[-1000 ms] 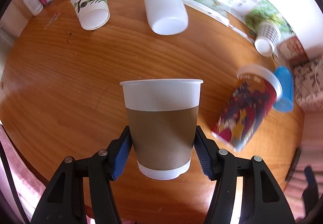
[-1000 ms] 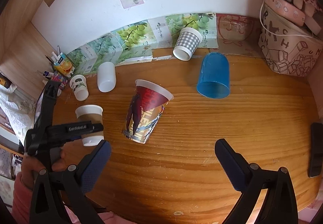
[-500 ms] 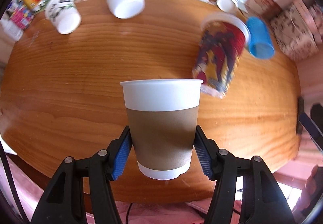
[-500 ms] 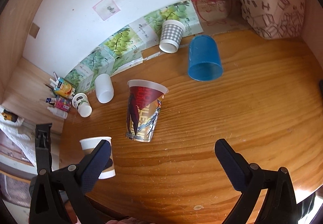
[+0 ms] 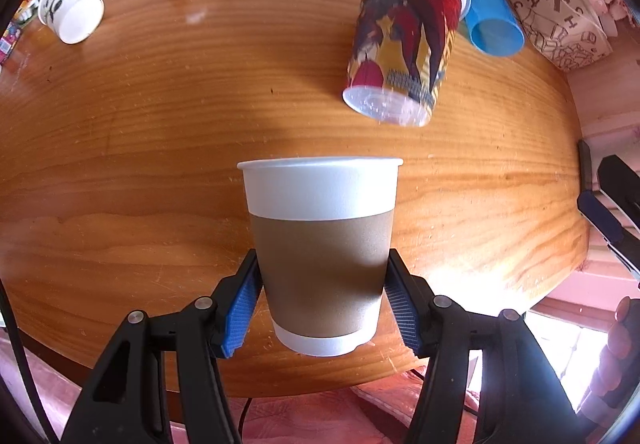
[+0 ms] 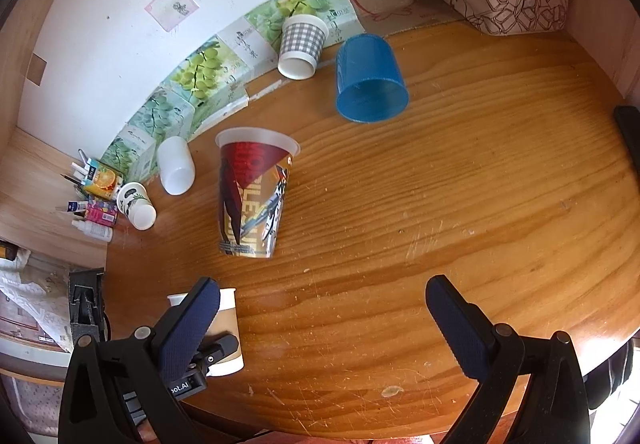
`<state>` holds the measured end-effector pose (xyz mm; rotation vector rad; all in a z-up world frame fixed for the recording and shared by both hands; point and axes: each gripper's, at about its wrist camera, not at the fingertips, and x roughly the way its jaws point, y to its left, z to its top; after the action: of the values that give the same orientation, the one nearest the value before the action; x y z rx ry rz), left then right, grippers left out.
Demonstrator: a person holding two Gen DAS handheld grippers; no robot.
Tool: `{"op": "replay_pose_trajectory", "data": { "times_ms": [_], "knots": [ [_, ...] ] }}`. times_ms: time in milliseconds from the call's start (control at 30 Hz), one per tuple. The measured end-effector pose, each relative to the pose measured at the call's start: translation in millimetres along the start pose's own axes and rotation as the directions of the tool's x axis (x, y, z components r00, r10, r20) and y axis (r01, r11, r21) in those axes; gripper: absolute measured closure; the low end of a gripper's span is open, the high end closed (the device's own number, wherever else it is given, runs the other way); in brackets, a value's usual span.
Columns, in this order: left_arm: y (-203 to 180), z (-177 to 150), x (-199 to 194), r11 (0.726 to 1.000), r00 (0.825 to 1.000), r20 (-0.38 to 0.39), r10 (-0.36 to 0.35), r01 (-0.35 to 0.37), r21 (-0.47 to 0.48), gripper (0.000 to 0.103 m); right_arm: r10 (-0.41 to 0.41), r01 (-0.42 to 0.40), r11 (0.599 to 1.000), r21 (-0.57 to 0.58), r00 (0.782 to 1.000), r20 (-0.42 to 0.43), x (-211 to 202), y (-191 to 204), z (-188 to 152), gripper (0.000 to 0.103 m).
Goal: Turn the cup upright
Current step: 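Lift the brown-sleeved cup with the left tool and rotate it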
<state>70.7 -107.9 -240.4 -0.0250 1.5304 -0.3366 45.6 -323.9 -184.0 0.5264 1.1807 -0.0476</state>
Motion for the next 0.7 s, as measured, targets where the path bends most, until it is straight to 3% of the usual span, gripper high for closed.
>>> {"op": "replay_pose_trajectory", "data": {
  "times_ms": [467, 600, 700],
  "knots": [
    [-1.7, -9.6, 1.5, 0.998, 0.999, -0.045, -0.018, 0.020, 0.056, 0.038, -0.041, 0.041, 0.998, -0.043, 0.999, -0.011, 5.9, 23.0, -9.3, 0.000],
    [1.2, -11.3, -3.4, 0.997, 0.999, -0.032, -0.029, 0.031, 0.076, 0.026, -0.049, 0.049, 0.998, -0.051, 0.999, -0.011, 6.0, 30.2, -10.9, 0.000],
    [3.6, -12.8, -10.0, 0.994, 0.999, -0.017, -0.050, 0.052, 0.093, 0.026, -0.051, 0.050, 0.997, -0.057, 0.999, -0.010, 7.6, 35.8, -11.7, 0.000]
  ]
}}
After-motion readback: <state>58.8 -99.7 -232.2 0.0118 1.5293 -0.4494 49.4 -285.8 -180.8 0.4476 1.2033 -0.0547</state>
